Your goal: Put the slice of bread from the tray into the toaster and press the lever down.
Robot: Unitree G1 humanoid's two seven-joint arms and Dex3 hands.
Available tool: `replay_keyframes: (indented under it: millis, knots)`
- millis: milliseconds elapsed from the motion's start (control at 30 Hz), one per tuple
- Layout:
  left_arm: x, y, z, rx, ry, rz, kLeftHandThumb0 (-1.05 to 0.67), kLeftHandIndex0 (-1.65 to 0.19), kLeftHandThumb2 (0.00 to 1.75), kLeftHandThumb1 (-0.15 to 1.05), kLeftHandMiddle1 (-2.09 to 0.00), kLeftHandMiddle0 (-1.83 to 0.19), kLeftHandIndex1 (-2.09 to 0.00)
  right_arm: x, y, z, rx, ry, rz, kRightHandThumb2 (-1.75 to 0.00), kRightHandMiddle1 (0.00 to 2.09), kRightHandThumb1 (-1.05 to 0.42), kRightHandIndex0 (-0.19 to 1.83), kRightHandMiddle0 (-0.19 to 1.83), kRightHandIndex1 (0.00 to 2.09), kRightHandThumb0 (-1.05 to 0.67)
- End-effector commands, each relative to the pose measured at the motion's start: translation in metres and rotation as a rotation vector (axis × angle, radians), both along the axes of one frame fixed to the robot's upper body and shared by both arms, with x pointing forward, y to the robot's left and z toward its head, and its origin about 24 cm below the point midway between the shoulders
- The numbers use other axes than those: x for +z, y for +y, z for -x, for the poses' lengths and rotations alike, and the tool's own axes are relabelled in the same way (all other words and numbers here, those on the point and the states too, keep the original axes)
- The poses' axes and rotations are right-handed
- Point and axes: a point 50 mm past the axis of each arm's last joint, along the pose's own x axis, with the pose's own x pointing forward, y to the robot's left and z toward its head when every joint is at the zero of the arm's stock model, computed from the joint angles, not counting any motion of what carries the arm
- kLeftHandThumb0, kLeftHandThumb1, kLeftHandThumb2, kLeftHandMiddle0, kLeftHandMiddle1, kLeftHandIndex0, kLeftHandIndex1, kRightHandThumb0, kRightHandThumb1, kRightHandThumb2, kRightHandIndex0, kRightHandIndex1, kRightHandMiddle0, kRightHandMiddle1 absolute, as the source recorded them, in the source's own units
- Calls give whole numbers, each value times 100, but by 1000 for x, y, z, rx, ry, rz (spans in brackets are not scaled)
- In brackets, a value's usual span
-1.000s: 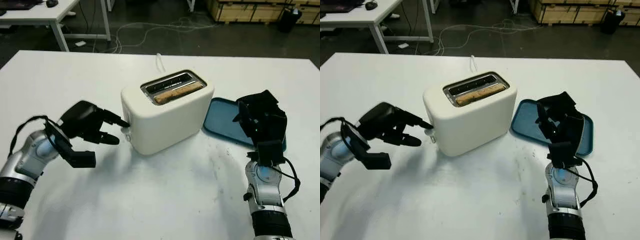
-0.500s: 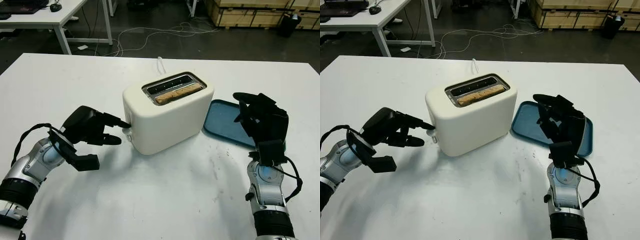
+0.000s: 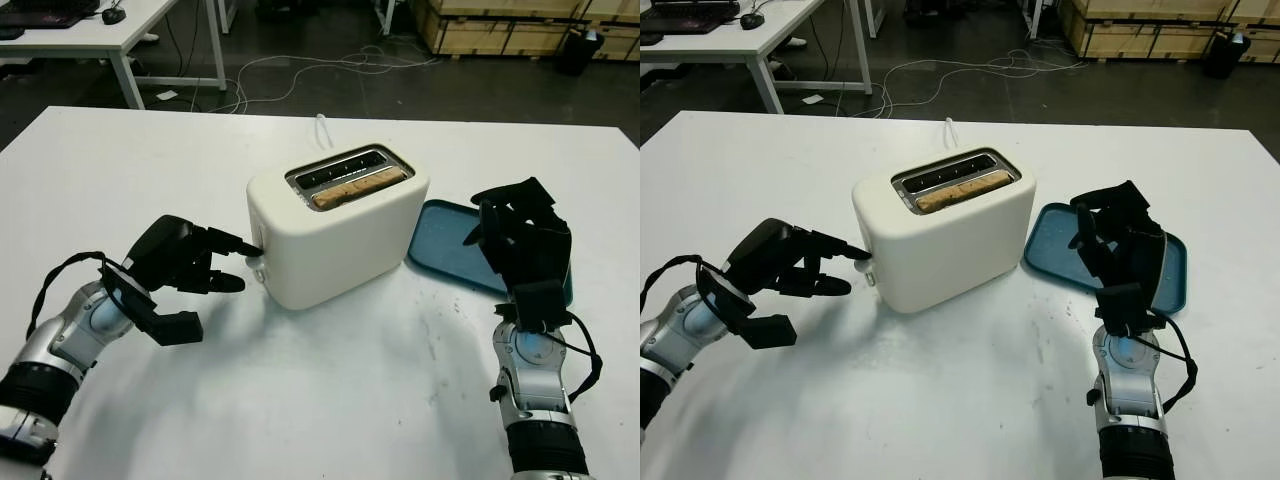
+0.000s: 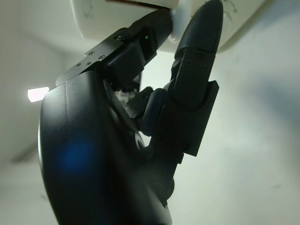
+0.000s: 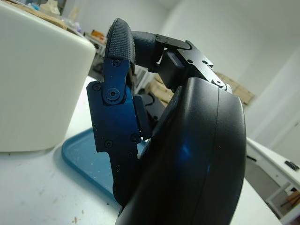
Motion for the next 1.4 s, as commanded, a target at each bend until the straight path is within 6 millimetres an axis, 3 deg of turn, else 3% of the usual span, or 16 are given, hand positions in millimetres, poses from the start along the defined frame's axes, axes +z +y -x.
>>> replay_keyframes:
  millis: [0,100,167,200,333,367,433,533,633,767,933,1167,1367]
  knots:
    - [-15,-19,10,-36,68,32,-79,-132,2,89,-110,-125,-2,2,2,0,23,4,-2,-36,156,-92,88,66,175,-50]
    - [4,-13,11,44,24,184,-79,-132,10,92,-114,-121,-1,4,1,-1,74,27,10,-38,115,-92,84,77,175,-50]
    - [16,-8,11,94,-1,257,-77,-133,14,92,-118,-116,-1,8,-2,-1,118,34,29,-38,62,-92,84,88,175,-51]
    - [21,-6,11,115,-7,282,-77,-133,15,92,-119,-115,-2,10,-3,-2,134,36,34,-38,49,-92,83,93,175,-52]
    - [37,3,10,220,-24,369,-78,-140,17,92,-120,-114,-6,15,-7,-6,196,60,51,-35,36,-92,84,101,171,-49]
    - [40,4,10,247,-37,382,-78,-140,17,92,-121,-114,-6,16,-8,-8,206,70,62,-34,38,-92,84,103,169,-49]
    - [46,6,10,287,-62,392,-80,-141,20,92,-127,-113,-10,17,-11,-11,227,89,92,-34,81,-92,83,88,171,-48]
    - [52,8,11,341,-95,383,-83,-111,26,92,-139,-110,-74,22,-16,-16,264,112,199,-36,144,-92,81,67,174,-50]
    - [58,12,12,383,-120,348,-83,-101,30,92,-141,-110,-99,34,-24,-21,297,144,337,-40,168,-92,80,57,174,-50]
    - [67,20,12,420,-146,283,-83,-97,33,92,-151,-114,-125,52,-34,-26,337,166,489,-39,168,-92,79,52,175,-44]
    - [71,23,9,412,-152,211,-84,-96,32,92,-164,-116,-144,66,-37,-32,345,207,649,-40,170,-92,79,52,175,-41]
    - [62,14,6,410,-84,128,-80,-100,30,86,-163,-118,-140,81,-33,-38,326,215,744,-39,175,-92,78,50,175,-37]
    - [56,8,3,416,-52,156,-79,-101,36,82,-163,-121,-140,79,-28,-38,320,189,739,-40,175,-92,72,46,175,-35]
